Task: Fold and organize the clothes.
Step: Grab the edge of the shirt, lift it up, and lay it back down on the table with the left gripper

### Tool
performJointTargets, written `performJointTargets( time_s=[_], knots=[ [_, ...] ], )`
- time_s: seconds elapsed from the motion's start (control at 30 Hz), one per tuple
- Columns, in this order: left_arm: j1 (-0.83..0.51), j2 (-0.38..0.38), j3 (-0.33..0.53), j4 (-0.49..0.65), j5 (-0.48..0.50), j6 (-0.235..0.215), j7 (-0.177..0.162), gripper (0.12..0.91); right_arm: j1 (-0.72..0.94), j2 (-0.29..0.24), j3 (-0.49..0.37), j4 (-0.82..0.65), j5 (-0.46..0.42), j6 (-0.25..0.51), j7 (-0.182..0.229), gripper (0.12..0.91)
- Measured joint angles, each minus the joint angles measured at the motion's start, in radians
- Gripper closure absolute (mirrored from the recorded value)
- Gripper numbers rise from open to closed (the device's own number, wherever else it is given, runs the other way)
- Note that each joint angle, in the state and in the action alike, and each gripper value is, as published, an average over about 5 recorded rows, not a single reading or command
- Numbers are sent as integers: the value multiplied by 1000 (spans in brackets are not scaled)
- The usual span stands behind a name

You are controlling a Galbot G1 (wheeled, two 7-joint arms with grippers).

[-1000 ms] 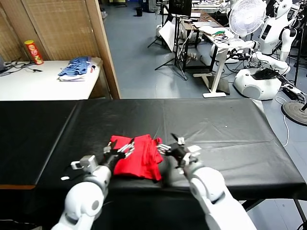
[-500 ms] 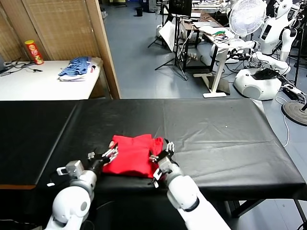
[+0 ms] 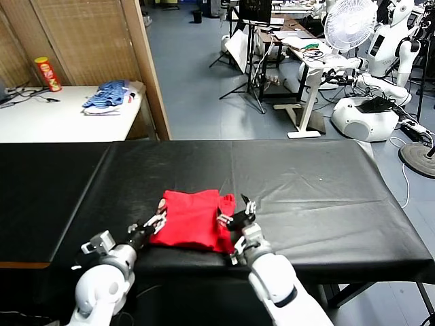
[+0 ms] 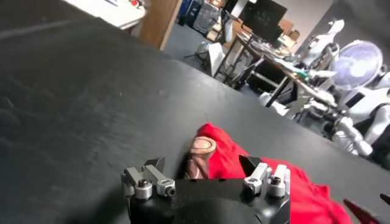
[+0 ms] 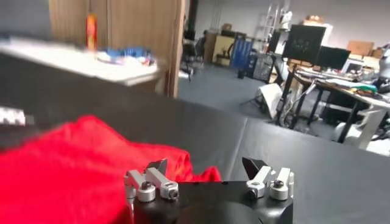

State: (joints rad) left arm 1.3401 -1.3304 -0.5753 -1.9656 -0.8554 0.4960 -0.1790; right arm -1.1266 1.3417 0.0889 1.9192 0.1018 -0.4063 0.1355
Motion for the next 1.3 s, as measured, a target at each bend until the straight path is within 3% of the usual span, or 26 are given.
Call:
performJointTargets(
  time_s=[0.1, 0.2, 0.53, 0.63, 0.77, 1.1, 1.3],
  knots=[
    [-1, 0, -11, 12, -58, 0, 9, 233, -8, 2, 9, 16, 16, 8, -3, 227],
    [-4, 1, -18, 25, -116, 1, 12, 282, -13, 6, 13, 25, 22, 12, -5, 227],
    [-10, -3, -24, 49, -225, 34, 9, 788, -16, 8, 39, 38, 20, 13, -7, 227],
    [-14, -3, -20, 43, -200, 32, 10, 874, -24, 11, 50, 41, -14, -1, 2, 227],
    [-11, 4, -3, 29, -46, -6, 32, 870, -45, 24, 74, 54, -85, -66, 28, 227],
    [27, 115, -23, -8, 618, -74, 46, 874, -106, 28, 150, 90, -142, -118, 33, 227],
    [63, 236, -86, -22, 844, -92, 47, 874, -112, 30, 167, 92, -142, -119, 33, 227]
  ],
)
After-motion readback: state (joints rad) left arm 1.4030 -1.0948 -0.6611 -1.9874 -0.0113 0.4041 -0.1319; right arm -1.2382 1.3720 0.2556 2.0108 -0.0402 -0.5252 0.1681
